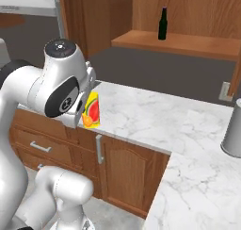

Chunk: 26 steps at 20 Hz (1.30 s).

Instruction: Open the cabinet directly in front. Then move the beer and the cup to the dining counter with the jar on it.

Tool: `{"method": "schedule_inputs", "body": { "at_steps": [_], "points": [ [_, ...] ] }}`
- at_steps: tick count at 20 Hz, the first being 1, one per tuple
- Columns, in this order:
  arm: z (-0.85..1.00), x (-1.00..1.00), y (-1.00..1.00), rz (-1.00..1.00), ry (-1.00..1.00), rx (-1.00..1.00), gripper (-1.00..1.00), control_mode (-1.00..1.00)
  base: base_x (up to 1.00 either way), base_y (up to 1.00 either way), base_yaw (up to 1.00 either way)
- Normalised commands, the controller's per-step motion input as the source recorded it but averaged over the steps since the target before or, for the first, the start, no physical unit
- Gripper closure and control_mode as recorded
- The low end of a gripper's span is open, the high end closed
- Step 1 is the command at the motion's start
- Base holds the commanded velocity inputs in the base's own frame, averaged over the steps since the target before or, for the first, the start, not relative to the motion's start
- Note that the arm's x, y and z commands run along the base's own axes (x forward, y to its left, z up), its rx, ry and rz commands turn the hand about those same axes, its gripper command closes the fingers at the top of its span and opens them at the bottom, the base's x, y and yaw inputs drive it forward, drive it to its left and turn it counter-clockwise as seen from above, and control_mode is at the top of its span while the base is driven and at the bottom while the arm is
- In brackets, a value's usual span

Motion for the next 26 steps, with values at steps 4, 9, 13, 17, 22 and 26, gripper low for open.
{"method": "schedule_inputs", "body": {
  "at_steps": [4, 9, 13, 17, 22, 26],
  "points": [
    [0.00, 0.00, 0.00, 0.00, 0.00, 0.00, 1.00, 1.00, -0.12, 0.45, 0.19],
    [0.00, 0.00, 0.00, 0.00, 0.00, 0.00, 1.00, 1.00, -0.08, 0.49, 0.22],
    [0.00, 0.00, 0.00, 0.00, 0.00, 0.00, 1.00, 1.00, -0.14, 0.53, 0.22],
    [0.00, 0.00, 0.00, 0.00, 0.00, 0.00, 1.00, 1.00, -0.20, 0.54, 0.22],
    [0.00, 0.00, 0.00, 0.00, 0.00, 0.00, 1.00, 1.00, -0.21, 0.56, 0.21],
    [0.00, 0.00, 0.00, 0.00, 0.00, 0.00, 1.00, 1.00, -0.06, 0.51, 0.26]
  ]
}}
